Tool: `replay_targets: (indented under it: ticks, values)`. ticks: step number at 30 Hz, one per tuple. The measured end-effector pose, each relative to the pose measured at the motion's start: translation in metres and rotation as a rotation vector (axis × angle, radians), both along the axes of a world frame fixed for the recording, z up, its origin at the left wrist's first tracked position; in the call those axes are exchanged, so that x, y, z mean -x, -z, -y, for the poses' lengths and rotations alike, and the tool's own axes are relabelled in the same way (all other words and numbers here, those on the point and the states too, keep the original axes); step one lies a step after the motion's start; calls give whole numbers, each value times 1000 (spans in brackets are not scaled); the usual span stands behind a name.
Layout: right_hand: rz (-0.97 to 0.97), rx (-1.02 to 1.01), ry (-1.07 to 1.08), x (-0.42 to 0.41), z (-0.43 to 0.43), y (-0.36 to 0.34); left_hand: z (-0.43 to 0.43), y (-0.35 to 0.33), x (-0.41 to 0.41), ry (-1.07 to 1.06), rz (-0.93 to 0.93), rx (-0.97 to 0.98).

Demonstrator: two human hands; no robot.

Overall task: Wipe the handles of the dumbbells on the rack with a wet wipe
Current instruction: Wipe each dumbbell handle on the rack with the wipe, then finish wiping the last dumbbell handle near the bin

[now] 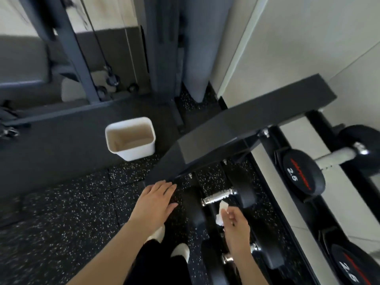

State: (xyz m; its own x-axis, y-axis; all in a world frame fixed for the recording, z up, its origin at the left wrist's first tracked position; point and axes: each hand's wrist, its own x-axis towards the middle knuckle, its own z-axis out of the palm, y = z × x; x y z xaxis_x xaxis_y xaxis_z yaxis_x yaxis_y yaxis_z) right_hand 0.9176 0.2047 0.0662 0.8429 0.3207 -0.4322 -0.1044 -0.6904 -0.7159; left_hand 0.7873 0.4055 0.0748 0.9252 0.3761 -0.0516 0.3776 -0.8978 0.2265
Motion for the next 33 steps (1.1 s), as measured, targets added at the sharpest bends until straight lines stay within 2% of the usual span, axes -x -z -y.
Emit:
replay_targets:
  ticks: [7,14,21,25,31,33]
  values:
    - [-63,-4,-115,8,-38,-67,-62,-93,37,-216,-60,-60]
    - [-90,-52,-164,27,-112,-115,-123,-140,58,-386,-58,7]
    - [-120,-86,-55,58,-220,-131,-220,-148,69,-346,-63,108]
    - [-129,-29,41,79,-291,-128,-285,-150,79,-292,-83,120]
    - [-47,-25,22,80,-401,-131,-362,-152,96,-296,-89,152]
    - [-80,-19,27,75,-431,-129,-378,-153,101,-300,-80,163]
